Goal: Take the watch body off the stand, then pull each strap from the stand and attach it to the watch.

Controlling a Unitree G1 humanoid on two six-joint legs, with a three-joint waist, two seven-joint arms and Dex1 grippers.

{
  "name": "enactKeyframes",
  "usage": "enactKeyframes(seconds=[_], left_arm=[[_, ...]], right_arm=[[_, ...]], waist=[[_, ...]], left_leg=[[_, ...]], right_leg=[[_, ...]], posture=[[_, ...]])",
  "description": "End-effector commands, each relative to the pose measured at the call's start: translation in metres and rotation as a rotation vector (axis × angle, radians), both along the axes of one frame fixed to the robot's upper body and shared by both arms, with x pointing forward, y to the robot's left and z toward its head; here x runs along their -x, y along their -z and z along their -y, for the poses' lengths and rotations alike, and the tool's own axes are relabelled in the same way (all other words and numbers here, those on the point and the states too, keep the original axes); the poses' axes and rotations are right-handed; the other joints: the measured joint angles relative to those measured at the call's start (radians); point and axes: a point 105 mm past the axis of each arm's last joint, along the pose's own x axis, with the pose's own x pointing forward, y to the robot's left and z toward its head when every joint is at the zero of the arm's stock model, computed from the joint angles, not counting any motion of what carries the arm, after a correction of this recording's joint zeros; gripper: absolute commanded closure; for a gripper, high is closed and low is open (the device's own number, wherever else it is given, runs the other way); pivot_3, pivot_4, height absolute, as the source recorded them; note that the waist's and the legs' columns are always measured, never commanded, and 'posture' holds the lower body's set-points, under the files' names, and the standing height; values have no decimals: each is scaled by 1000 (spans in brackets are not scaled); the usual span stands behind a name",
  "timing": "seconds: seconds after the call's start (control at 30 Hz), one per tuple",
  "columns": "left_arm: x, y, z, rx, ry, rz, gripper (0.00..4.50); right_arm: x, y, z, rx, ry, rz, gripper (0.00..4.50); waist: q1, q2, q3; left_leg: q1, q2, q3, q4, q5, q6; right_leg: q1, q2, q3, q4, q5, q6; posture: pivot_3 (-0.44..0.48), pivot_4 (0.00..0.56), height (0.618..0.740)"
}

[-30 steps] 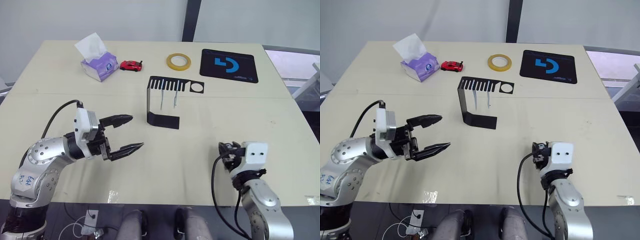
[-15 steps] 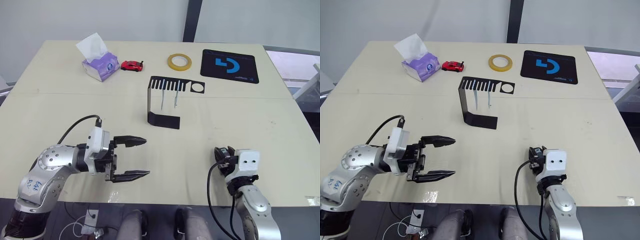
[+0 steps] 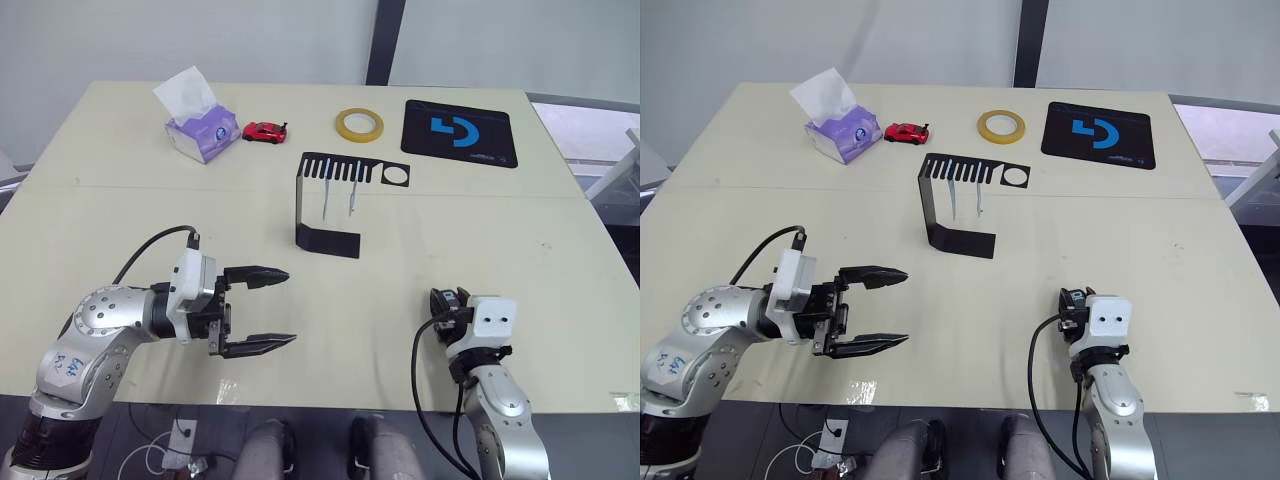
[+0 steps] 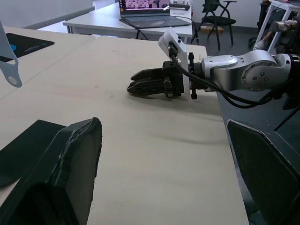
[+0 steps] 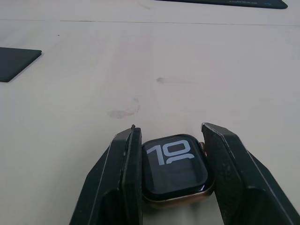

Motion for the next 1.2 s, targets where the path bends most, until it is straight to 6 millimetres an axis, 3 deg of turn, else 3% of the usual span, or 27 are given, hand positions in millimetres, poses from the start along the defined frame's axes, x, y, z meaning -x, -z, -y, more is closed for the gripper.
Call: enactKeyframes(seconds=[0.03,0.2,0.23,0.5,0.63,0.87,0.97,1.2], left_arm=[[-1,-7,-3,3,-10,48,0],[-2,-7,-5,0,-18,52,0],[-2,-7,-6,-2,-20,53,0],[-4,-6,-25,-31,-89,59,0],[-6,0,-48,-51,-191,46,0],[4,20,-97,-116,-363,11,0],[9,24,-114,-121,-430,5,0],[10,28,-125,-109,-492,14,0]], right_arm=[[2,4,2,-16,4,-12,2932],[3,-3,4,-16,-14,7,340],[3,-5,5,-10,-19,14,40],[9,-48,27,51,-121,124,40],[15,-61,56,122,-190,121,40],[45,-56,102,265,-307,15,40],[55,-53,127,264,-262,-26,40],[74,-32,127,325,-365,-104,40]], waist=[[0,0,0],[0,0,0],[0,0,0],[1,0,0],[1,0,0],[4,0,0],[5,0,0],[24,0,0]], left_leg=[[0,0,0,0,0,0],[0,0,0,0,0,0],[0,0,0,0,0,0],[0,0,0,0,0,0],[0,0,0,0,0,1],[1,0,1,1,-1,2],[1,0,1,1,-1,3],[2,0,1,2,-2,3]], right_leg=[[0,0,0,0,0,0],[0,0,0,1,0,0],[0,0,0,1,0,0],[0,0,0,1,0,0],[0,0,1,0,0,0],[1,0,0,-2,0,0],[1,-1,0,-2,0,0],[2,-2,0,-2,0,0]], posture=[[0,150,740],[0,150,740],[0,150,740],[0,150,740],[0,150,740],[0,150,740],[0,150,740],[0,150,740]])
